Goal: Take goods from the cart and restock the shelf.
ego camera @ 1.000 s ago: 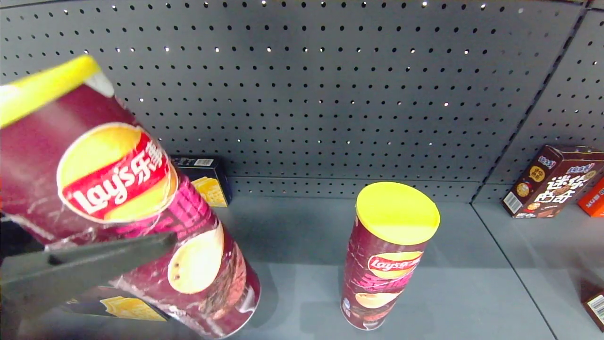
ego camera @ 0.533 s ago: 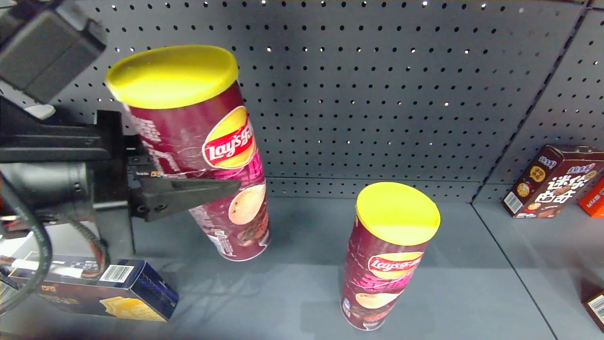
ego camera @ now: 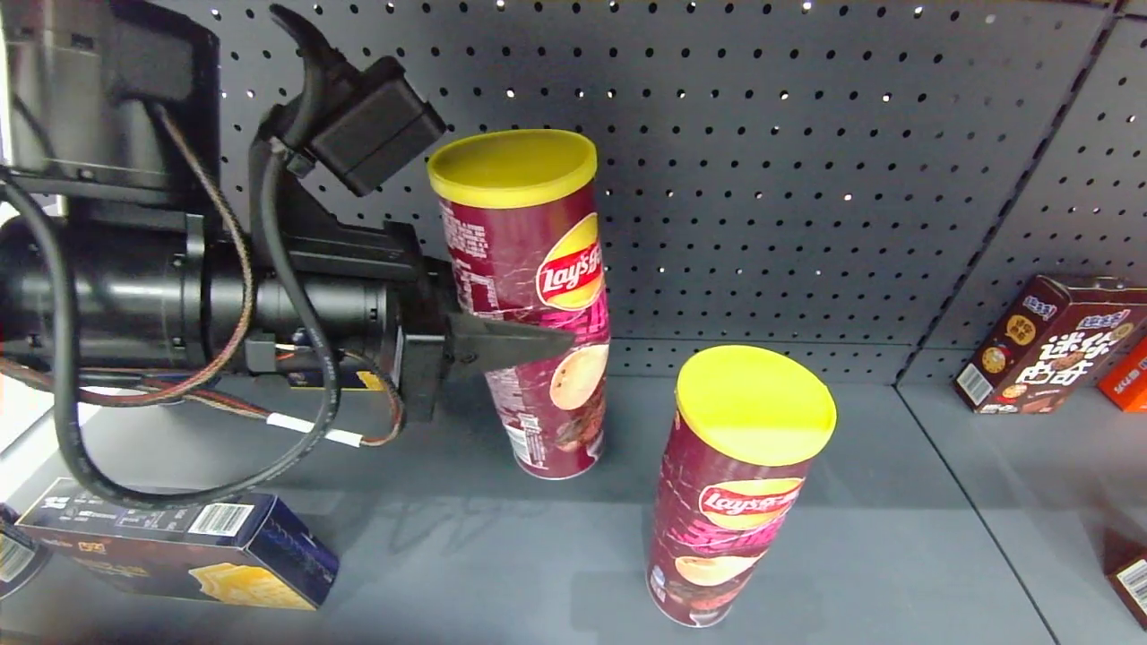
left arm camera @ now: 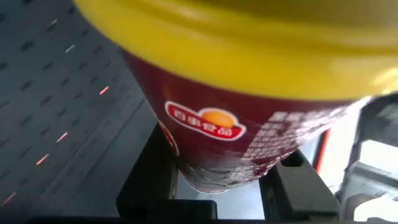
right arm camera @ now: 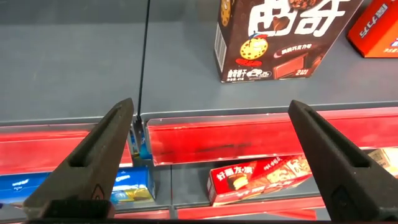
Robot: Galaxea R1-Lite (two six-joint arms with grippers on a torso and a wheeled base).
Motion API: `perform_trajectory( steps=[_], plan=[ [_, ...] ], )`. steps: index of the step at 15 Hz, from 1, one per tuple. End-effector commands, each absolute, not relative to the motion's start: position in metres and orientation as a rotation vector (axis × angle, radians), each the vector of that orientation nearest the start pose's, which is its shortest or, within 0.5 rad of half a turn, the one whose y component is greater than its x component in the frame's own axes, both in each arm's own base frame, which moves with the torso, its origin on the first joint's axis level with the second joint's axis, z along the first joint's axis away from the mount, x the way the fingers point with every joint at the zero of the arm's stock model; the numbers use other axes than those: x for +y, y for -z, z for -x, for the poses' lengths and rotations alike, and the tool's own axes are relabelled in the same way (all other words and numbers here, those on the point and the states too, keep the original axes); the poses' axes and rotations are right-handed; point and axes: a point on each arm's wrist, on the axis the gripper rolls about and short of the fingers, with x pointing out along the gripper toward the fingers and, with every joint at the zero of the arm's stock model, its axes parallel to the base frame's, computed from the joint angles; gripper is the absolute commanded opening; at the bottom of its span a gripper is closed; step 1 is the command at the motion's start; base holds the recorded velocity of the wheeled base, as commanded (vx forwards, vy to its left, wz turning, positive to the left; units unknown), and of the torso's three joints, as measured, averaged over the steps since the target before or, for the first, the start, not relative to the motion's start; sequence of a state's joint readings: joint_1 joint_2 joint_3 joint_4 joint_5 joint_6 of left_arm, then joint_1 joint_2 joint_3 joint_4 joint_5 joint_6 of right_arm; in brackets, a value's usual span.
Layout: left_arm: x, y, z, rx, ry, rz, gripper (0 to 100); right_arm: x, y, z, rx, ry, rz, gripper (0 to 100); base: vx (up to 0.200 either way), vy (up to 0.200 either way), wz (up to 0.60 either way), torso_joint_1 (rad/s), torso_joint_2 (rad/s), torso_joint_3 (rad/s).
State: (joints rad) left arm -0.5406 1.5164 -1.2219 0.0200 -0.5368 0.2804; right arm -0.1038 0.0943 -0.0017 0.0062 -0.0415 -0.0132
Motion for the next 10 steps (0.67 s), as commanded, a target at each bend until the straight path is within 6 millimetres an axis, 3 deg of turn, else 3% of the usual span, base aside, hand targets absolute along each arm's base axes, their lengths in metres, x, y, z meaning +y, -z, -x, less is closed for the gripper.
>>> perform_trajectory(
  steps=[1, 5, 10],
  plan=[
    [-0.160, -0.274, -0.242, 0.219, 1.150, -0.212, 0, 0.001, -0.077, 0.016, 0.102, 0.145, 0.011, 100, 0.000, 0.000, 0.00, 0.000, 0.00, 0.000],
    [-0.169, -0.260, -0.258, 0.154, 1.291, -0.179, 0, 0.001, -0.077, 0.016, 0.102, 0.145, 0.011, 100, 0.000, 0.000, 0.00, 0.000, 0.00, 0.000],
    [-0.184, -0.235, -0.281, 0.169, 1.304, -0.216, 0, 0.001, -0.077, 0.016, 0.102, 0.143, 0.011, 100, 0.000, 0.000, 0.00, 0.000, 0.00, 0.000]
  ],
)
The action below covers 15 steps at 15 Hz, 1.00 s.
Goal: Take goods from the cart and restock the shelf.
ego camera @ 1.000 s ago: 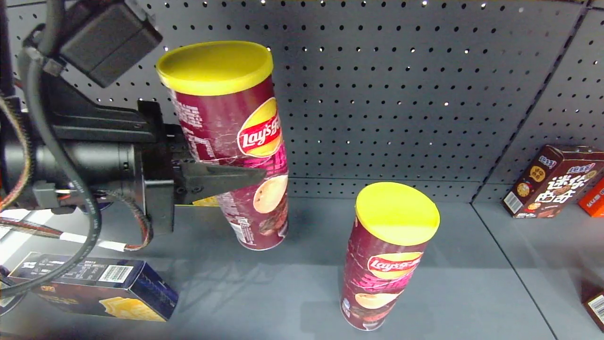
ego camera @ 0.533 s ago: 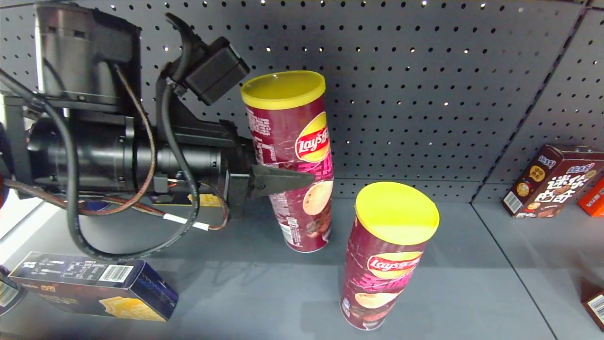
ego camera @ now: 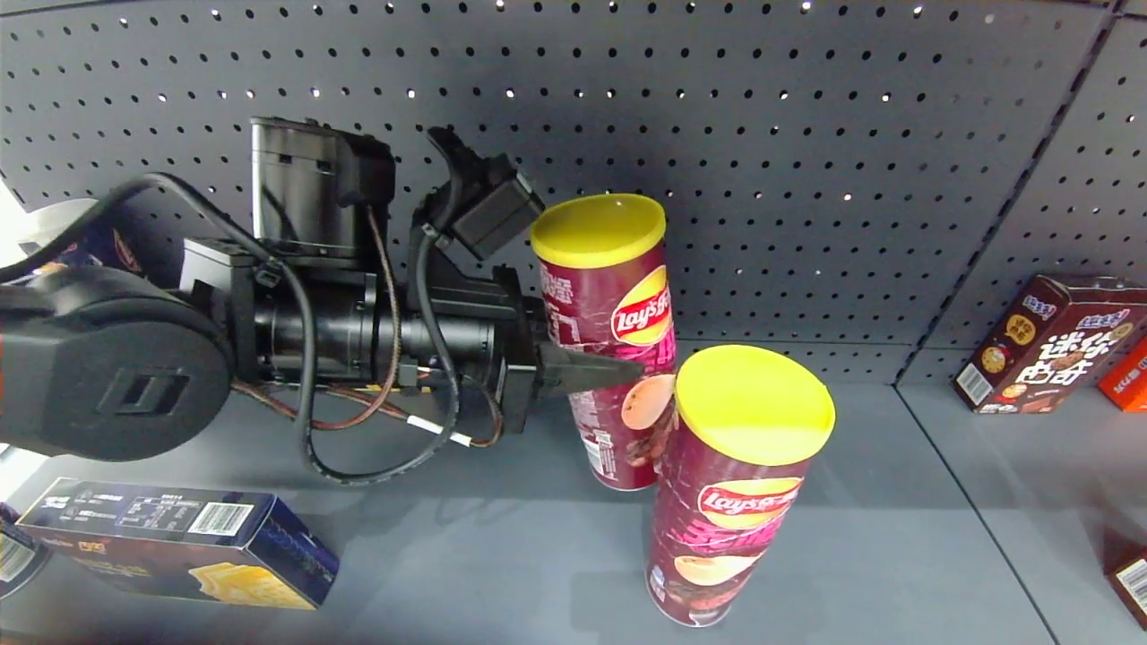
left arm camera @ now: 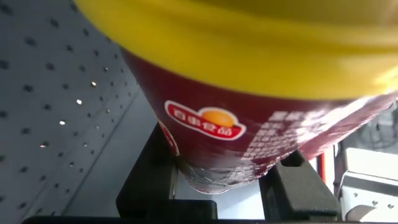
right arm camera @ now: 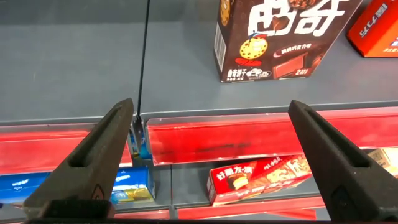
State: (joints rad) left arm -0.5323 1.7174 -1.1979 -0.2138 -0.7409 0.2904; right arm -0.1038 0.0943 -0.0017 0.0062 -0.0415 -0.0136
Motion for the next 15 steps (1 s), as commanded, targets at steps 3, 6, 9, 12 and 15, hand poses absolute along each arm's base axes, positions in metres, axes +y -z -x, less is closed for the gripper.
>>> perform_trajectory(
  steps=[3, 6, 9, 12, 15],
  plan=[
    [-0.193, -0.236, -0.295, 0.145, 1.308, -0.231, 0, 0.001, -0.077, 0.016, 0.102, 0.145, 0.011, 100, 0.000, 0.000, 0.00, 0.000, 0.00, 0.000],
    [-0.198, -0.241, -0.304, 0.117, 1.305, -0.241, 0, 0.001, -0.077, 0.016, 0.102, 0.145, 0.011, 100, 0.000, 0.000, 0.00, 0.000, 0.00, 0.000],
    [-0.192, -0.245, -0.311, 0.086, 1.283, -0.268, 0, 0.001, -0.077, 0.016, 0.102, 0.145, 0.011, 100, 0.000, 0.000, 0.00, 0.000, 0.00, 0.000],
    [-0.188, -0.239, -0.317, 0.097, 1.267, -0.280, 0, 0.001, -0.077, 0.016, 0.102, 0.145, 0.011, 100, 0.000, 0.000, 0.00, 0.000, 0.00, 0.000],
    [-0.188, -0.234, -0.320, 0.105, 1.267, -0.289, 0, 0.001, -0.077, 0.016, 0.102, 0.145, 0.011, 100, 0.000, 0.000, 0.00, 0.000, 0.00, 0.000]
  ],
)
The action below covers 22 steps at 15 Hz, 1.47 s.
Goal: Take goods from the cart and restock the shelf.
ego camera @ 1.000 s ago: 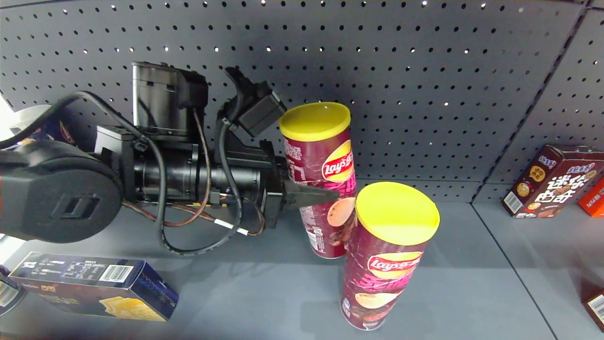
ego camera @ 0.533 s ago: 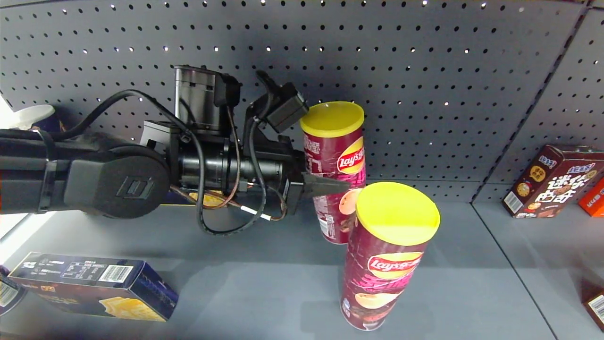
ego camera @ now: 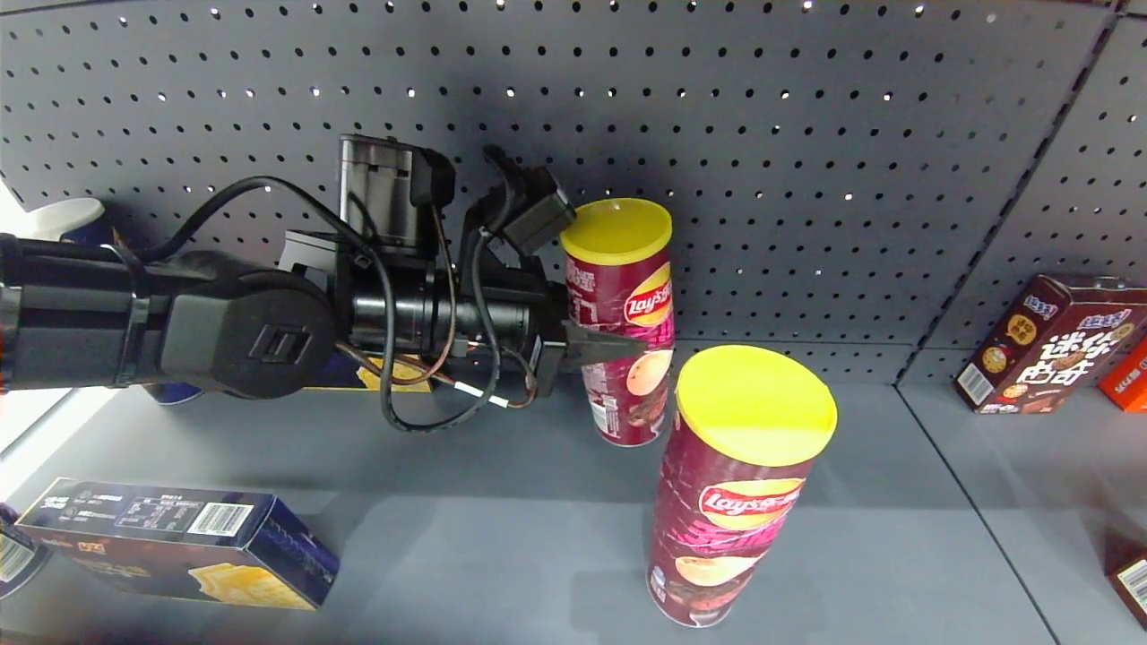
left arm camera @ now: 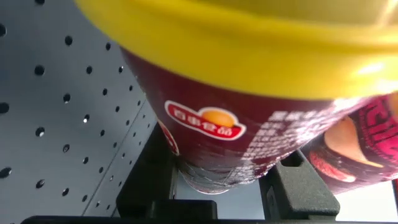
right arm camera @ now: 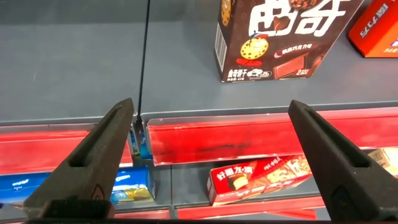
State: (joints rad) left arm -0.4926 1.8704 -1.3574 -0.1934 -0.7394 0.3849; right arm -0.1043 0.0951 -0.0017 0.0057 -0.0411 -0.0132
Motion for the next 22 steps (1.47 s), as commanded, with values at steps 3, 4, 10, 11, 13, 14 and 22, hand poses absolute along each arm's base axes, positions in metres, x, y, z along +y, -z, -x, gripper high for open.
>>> perform_trajectory(
  steps=[3, 4, 10, 11, 13, 14, 22],
  plan=[
    [-0.190, -0.230, -0.323, 0.116, 1.267, -0.288, 0, 0.001, -0.077, 0.016, 0.102, 0.143, 0.011, 100, 0.000, 0.000, 0.00, 0.000, 0.00, 0.000],
    [-0.190, -0.227, -0.324, 0.123, 1.268, -0.288, 0, 0.001, -0.077, 0.016, 0.102, 0.145, 0.011, 100, 0.000, 0.000, 0.00, 0.000, 0.00, 0.000],
    [-0.197, -0.219, -0.326, 0.135, 1.272, -0.302, 0, 0.001, -0.077, 0.016, 0.102, 0.145, 0.011, 100, 0.000, 0.000, 0.00, 0.000, 0.00, 0.000],
    [-0.198, -0.217, -0.327, 0.133, 1.276, -0.312, 0, 0.001, -0.077, 0.016, 0.102, 0.145, 0.011, 100, 0.000, 0.000, 0.00, 0.000, 0.00, 0.000],
    [-0.200, -0.215, -0.326, 0.133, 1.274, -0.320, 100, 0.001, -0.077, 0.016, 0.102, 0.145, 0.011, 100, 0.000, 0.000, 0.00, 0.000, 0.00, 0.000],
    [-0.201, -0.215, -0.326, 0.141, 1.260, -0.324, 100, 0.001, -0.077, 0.016, 0.102, 0.145, 0.011, 100, 0.000, 0.000, 0.00, 0.000, 0.00, 0.000],
    [-0.179, -0.229, -0.294, 0.152, 1.141, -0.356, 100, 0.001, -0.077, 0.016, 0.102, 0.145, 0.011, 100, 0.000, 0.000, 0.00, 0.000, 0.00, 0.000]
  ],
)
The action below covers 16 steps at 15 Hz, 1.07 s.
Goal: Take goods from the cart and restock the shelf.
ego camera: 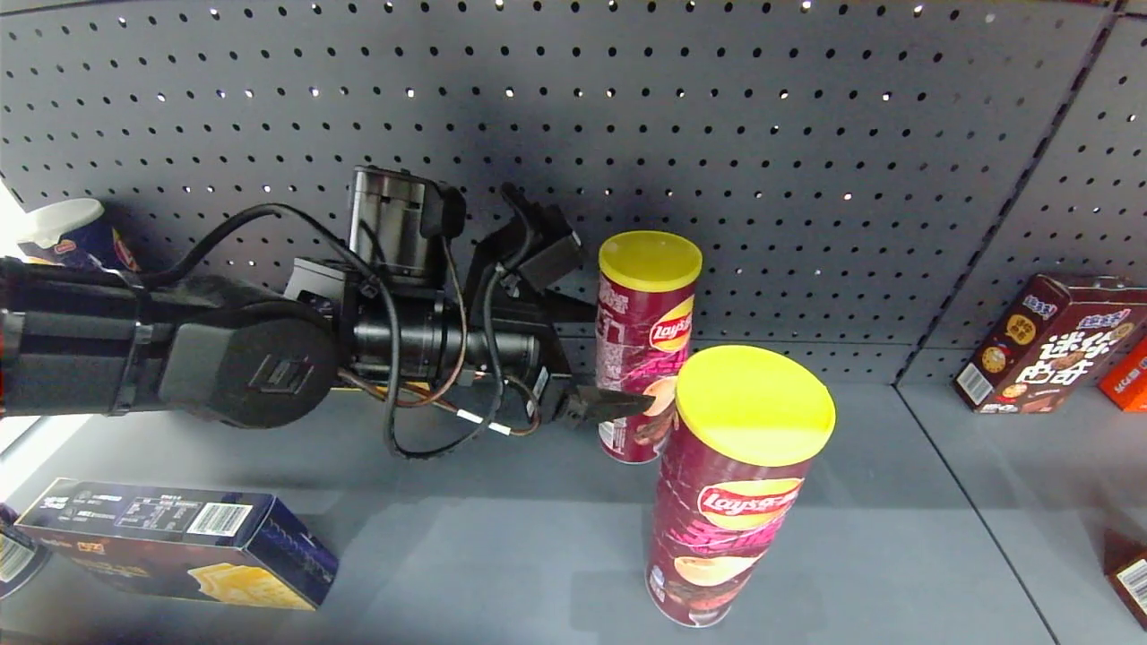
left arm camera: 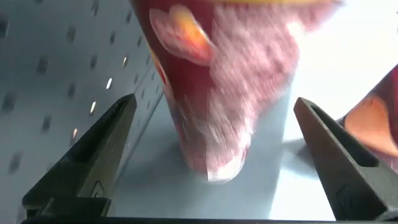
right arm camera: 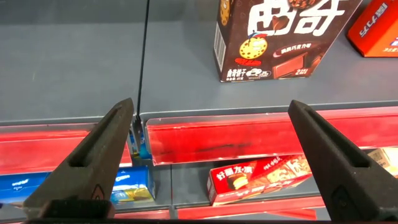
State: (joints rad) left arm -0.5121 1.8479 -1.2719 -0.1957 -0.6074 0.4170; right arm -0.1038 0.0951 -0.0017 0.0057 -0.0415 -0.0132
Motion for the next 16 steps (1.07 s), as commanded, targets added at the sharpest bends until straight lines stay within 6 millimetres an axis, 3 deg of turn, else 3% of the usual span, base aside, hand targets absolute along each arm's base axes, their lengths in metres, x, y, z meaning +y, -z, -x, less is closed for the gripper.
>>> perform_trajectory(
  steps=[1, 4, 7, 11, 16],
  plan=[
    [-0.176, -0.228, -0.289, 0.162, 1.108, -0.364, 100, 0.001, -0.077, 0.016, 0.102, 0.145, 0.011, 100, 0.000, 0.000, 0.00, 0.000, 0.00, 0.000],
    [-0.170, -0.222, -0.279, 0.190, 1.015, -0.392, 100, 0.001, -0.077, 0.016, 0.102, 0.145, 0.011, 100, 0.000, 0.000, 0.00, 0.000, 0.00, 0.000],
    [-0.177, -0.214, -0.272, 0.194, 0.978, -0.398, 100, 0.001, -0.077, 0.016, 0.102, 0.143, 0.011, 100, 0.000, 0.000, 0.00, 0.000, 0.00, 0.000],
    [-0.193, -0.212, -0.272, 0.186, 0.928, -0.366, 100, 0.001, -0.077, 0.016, 0.102, 0.145, 0.011, 100, 0.000, 0.000, 0.00, 0.000, 0.00, 0.000],
    [-0.191, -0.208, -0.274, 0.199, 0.911, -0.376, 100, 0.001, -0.077, 0.016, 0.102, 0.145, 0.011, 100, 0.000, 0.000, 0.00, 0.000, 0.00, 0.000]
  ],
)
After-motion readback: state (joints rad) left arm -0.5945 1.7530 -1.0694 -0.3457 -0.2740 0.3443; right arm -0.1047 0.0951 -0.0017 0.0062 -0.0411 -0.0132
